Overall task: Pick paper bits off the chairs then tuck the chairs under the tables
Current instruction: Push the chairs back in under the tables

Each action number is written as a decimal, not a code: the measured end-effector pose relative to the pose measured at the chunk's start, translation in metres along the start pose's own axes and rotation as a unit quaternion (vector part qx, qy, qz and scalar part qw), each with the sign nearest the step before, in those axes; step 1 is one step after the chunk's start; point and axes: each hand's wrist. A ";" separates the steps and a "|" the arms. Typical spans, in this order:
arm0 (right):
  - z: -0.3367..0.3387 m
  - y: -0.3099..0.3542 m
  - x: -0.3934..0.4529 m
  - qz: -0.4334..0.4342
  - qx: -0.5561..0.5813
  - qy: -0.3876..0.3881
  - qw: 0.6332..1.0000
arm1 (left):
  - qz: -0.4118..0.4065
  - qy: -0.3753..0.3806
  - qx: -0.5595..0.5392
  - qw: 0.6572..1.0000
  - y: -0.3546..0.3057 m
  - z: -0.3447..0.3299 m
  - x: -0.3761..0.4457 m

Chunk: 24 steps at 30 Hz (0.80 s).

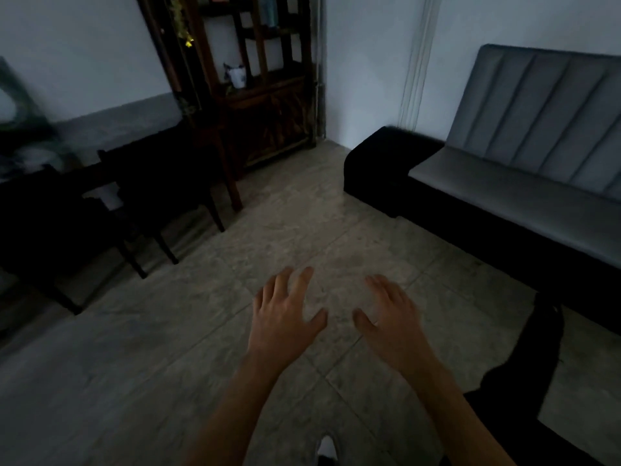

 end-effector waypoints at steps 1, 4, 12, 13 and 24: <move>0.000 -0.001 0.016 -0.010 0.001 0.001 1.000 | -0.010 0.008 -0.001 1.000 0.001 -0.002 0.020; 0.004 -0.007 0.057 -0.038 -0.003 0.000 0.999 | -0.032 0.030 -0.013 0.999 0.000 -0.008 0.074; 0.012 -0.044 0.128 -0.141 -0.025 -0.037 0.989 | -0.111 0.114 -0.060 0.985 -0.013 -0.049 0.199; 0.013 -0.050 0.134 -0.157 -0.023 -0.043 0.986 | -0.125 0.124 -0.064 0.982 -0.015 -0.057 0.215; 0.032 -0.101 0.167 -0.404 -0.051 -0.107 0.907 | -0.336 0.255 -0.105 0.900 -0.092 -0.144 0.340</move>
Point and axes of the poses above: each hand's wrist, its own x-axis towards the middle knuckle, its own z-axis out of the back of the hand, y = z × x, and after that the axes turned 15 degrees about -x, right-handed
